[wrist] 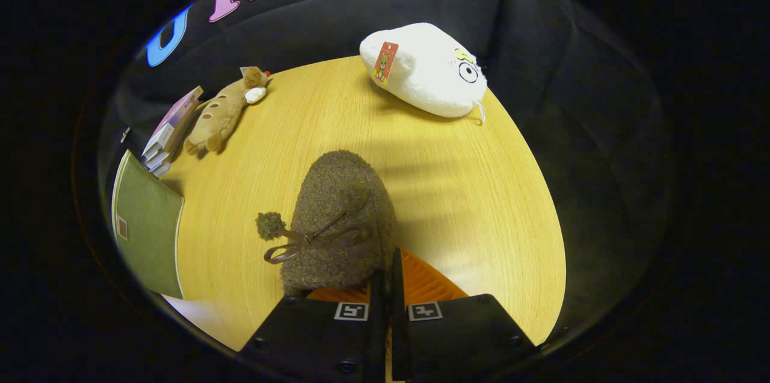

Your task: Open the storage box then place both shoes into the box .Put the left shoe in first, then the right shoe, with the right side of both shoes facing outward in a uniform manner.

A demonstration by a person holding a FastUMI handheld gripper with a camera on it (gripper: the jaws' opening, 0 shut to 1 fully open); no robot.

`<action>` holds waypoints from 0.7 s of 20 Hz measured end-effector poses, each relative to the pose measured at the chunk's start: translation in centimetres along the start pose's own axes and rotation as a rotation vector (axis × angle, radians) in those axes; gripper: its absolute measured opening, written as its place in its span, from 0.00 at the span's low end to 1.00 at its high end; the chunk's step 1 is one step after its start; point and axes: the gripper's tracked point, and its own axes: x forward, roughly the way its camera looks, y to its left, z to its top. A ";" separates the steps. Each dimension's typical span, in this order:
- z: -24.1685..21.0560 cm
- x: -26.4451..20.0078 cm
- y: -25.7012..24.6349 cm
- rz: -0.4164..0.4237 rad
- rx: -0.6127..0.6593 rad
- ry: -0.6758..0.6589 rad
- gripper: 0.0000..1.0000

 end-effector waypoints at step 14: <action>2.0 -13.1 12.9 0.124 0.178 -0.080 0.07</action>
